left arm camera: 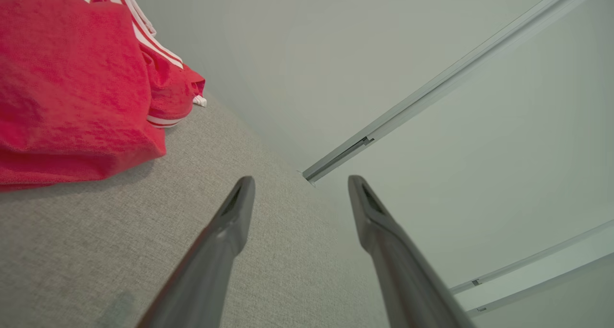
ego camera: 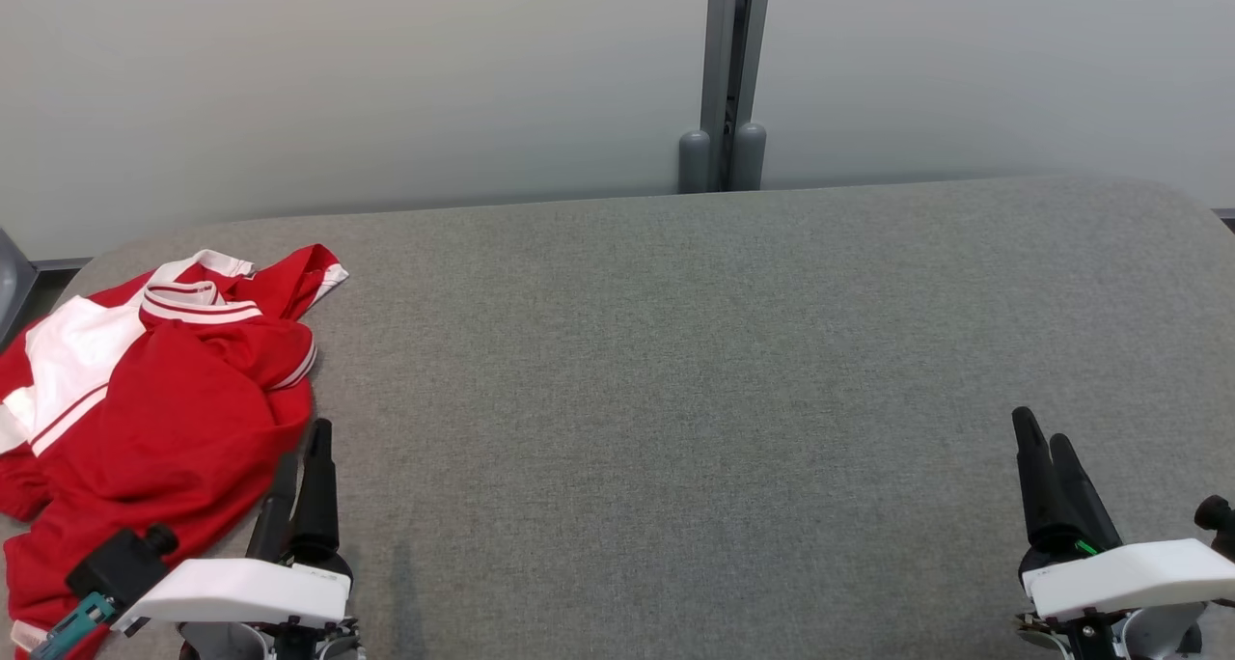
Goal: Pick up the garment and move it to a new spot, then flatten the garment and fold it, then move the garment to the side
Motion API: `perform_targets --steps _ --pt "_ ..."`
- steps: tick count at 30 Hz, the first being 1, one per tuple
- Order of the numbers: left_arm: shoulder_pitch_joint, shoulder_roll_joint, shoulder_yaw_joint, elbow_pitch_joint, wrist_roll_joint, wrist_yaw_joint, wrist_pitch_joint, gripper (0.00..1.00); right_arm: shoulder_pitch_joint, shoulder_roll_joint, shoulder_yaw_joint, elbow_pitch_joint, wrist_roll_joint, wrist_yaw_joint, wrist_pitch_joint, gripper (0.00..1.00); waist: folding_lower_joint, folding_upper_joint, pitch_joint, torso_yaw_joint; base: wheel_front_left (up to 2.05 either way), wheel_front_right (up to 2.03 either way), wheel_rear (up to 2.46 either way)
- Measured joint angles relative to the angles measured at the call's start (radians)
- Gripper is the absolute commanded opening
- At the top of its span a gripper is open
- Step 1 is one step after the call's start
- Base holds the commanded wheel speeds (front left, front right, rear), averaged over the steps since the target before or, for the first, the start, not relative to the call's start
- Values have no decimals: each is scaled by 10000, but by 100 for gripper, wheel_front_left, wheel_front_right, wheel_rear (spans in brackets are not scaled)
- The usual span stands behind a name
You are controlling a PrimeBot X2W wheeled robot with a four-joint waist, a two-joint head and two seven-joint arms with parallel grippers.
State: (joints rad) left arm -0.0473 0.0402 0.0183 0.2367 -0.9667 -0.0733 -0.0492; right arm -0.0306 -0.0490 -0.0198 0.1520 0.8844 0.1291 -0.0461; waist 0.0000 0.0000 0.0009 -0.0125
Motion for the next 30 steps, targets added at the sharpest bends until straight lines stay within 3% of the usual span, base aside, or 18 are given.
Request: perform_targets --steps 30 --pt "214 42 -192 -125 4146 232 -915 100 229 -8 391 -263 -4119 0 -915 100 0 0 -63 2 0 0 0"
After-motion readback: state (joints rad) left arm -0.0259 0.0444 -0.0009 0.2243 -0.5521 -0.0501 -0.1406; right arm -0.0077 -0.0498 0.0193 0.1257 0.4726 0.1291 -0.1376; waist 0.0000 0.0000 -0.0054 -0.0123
